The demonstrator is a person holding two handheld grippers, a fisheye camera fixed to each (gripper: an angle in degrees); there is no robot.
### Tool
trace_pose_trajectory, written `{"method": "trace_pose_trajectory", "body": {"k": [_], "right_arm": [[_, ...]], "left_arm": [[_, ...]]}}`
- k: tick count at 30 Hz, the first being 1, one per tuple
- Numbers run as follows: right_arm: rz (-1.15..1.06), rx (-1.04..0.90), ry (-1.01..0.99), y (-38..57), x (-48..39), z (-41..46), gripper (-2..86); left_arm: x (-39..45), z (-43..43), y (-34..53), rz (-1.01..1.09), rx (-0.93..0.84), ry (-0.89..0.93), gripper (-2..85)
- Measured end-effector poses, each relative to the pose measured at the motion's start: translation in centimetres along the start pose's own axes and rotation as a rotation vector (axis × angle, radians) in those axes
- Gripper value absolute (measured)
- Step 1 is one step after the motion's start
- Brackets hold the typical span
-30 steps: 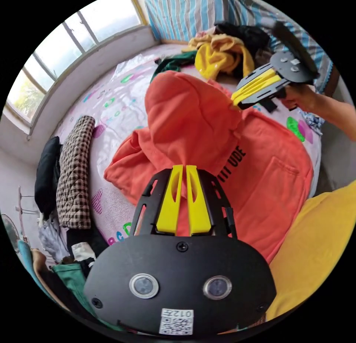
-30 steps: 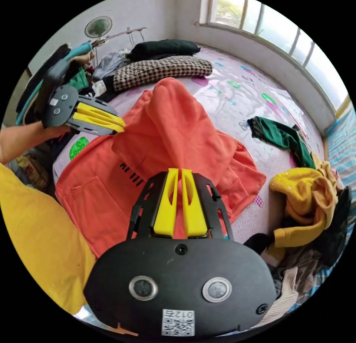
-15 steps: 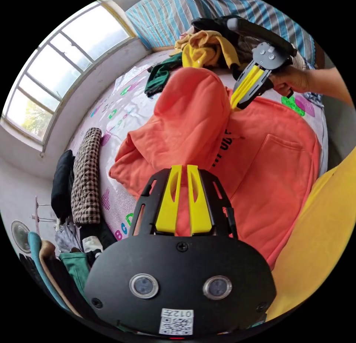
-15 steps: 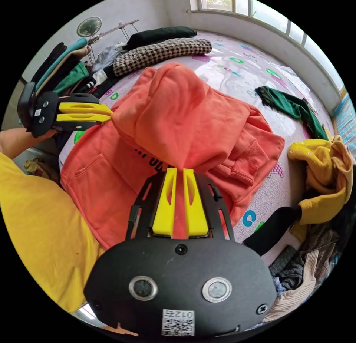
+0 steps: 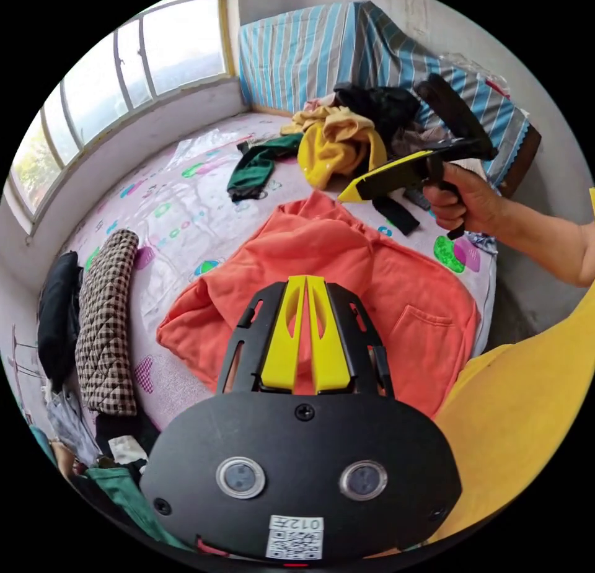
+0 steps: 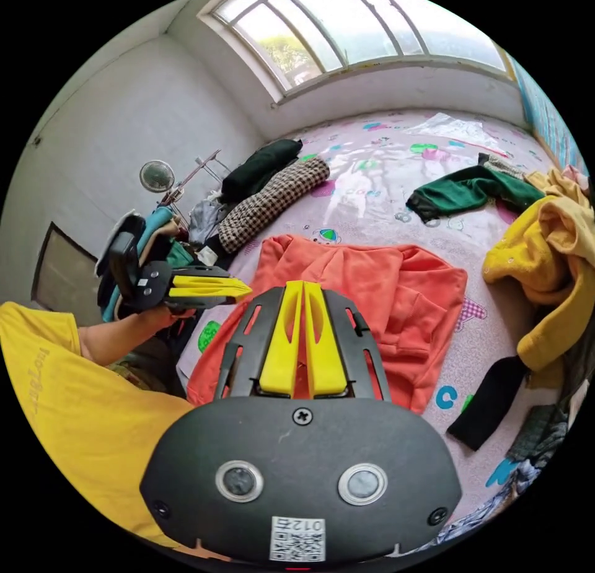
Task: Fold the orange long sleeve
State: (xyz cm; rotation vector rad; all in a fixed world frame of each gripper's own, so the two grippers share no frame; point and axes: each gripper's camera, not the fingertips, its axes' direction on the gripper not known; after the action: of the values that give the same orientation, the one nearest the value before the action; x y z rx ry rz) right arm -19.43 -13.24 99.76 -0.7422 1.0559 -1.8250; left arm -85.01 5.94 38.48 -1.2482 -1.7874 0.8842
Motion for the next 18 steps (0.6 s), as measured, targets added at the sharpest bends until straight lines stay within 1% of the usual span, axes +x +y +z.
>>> {"method": "trace_pose_trajectory", "body": {"k": [2,3,5,6,8,9,11,13,15,16,18], "right_arm": [[0.04,-0.092,-0.03,0.2,1.0,3.3,0.8],[0.046,-0.119,-0.041,0.5,1.3,4.2,0.8],[0.068,-0.245,-0.045,1.9,2.0,8.3,0.6],[0.069,-0.279,-0.036,2.3,2.2,9.4,0.6],[0.062,-0.389,-0.002,3.7,2.8,12.9,0.4],[0.067,-0.399,-0.006,4.0,3.0,13.4,0.4],[0.092,-0.345,-0.066,3.8,3.6,12.5,0.3],[0.093,-0.298,-0.082,3.3,3.9,10.4,0.2],[0.082,-0.231,-0.019,3.0,3.9,7.7,0.3],[0.082,-0.178,0.045,2.9,4.1,5.9,0.4],[0.087,-0.1,0.128,2.7,4.5,3.9,0.5]], "left_arm": [[-1.4,5.3,0.5,-0.058,-0.167,-0.045,0.3],[-2.0,6.6,1.0,-0.089,-0.21,-0.056,0.3],[-4.8,10.6,3.9,-0.205,-0.326,-0.042,0.3],[-5.6,11.2,4.7,-0.238,-0.337,-0.03,0.2],[-8.4,12.2,7.3,-0.344,-0.296,0.089,0.0],[-9.1,12.3,7.7,-0.368,-0.286,0.122,0.0],[-10.7,12.3,8.4,-0.418,-0.281,0.167,0.0],[-10.7,11.1,8.2,-0.407,-0.241,0.135,0.1],[-10.2,9.5,7.7,-0.387,-0.195,0.063,0.2],[-9.7,8.7,7.3,-0.372,-0.162,0.028,0.3],[-9.0,8.2,6.5,-0.343,-0.126,0.005,0.3]]}}
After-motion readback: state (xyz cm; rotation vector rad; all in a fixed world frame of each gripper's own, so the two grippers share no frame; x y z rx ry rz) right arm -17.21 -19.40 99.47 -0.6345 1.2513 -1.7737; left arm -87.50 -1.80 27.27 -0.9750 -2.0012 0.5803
